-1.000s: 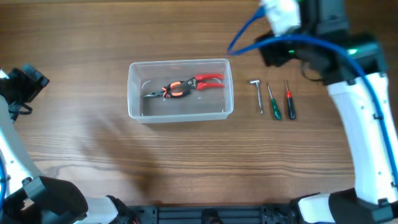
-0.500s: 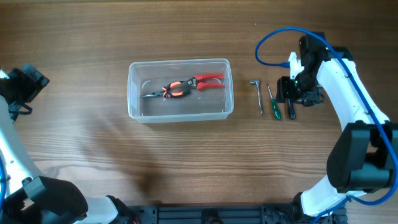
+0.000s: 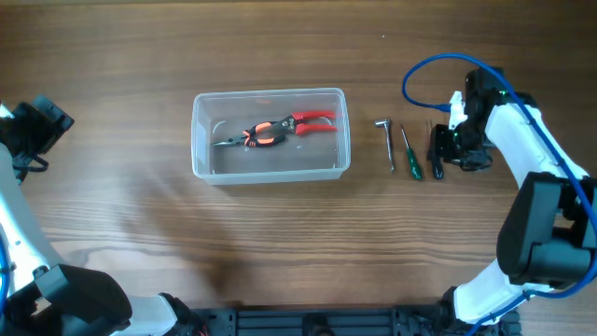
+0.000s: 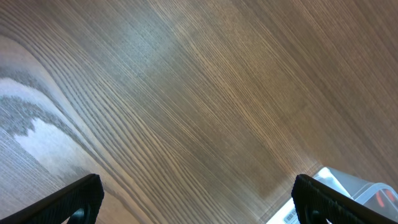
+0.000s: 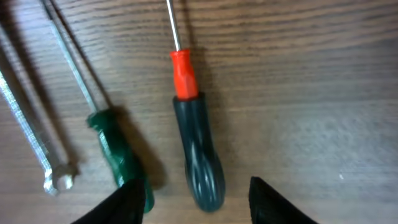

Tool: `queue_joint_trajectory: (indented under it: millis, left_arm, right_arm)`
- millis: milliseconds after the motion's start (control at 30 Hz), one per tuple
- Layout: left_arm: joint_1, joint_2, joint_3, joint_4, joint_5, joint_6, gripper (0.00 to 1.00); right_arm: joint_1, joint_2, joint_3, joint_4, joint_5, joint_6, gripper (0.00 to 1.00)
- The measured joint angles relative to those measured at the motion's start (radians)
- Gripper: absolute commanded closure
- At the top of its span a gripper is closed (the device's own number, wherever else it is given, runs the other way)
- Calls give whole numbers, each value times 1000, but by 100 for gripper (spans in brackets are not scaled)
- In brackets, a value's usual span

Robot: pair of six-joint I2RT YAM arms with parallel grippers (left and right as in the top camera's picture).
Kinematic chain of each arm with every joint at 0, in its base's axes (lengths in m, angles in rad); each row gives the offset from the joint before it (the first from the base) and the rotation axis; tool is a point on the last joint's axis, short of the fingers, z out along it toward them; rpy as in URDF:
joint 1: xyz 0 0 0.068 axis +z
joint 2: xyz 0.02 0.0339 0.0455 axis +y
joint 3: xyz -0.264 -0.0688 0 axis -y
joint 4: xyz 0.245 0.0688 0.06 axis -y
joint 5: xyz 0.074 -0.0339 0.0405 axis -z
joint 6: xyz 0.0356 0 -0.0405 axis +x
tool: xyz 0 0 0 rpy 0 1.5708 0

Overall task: Pack container
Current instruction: 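Grasp the red-black screwdriver with the right gripper and lift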

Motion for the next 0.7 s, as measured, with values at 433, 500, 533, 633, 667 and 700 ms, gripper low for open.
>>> queue_joint_trajectory:
  millis: [433, 500, 533, 633, 667, 700]
  left_arm:
    - [0, 0, 0, 0, 0, 0, 0]
    - [0, 0, 0, 0, 0, 0, 0]
    - [0, 0, 0, 0, 0, 0, 0]
    - [0, 0, 0, 0, 0, 0, 0]
    - [0, 0, 0, 0, 0, 0, 0]
    - [0, 0, 0, 0, 0, 0, 0]
  right_arm:
    - [1, 99, -10, 60, 32, -2, 78]
    - [0, 102, -8, 59, 45, 2, 81]
    - [-2, 103, -6, 58, 48, 6, 81]
    - [-2, 103, -5, 58, 48, 8, 96]
    - [-2, 103, -4, 59, 48, 6, 96]
    - [-2, 104, -4, 59, 48, 5, 96]
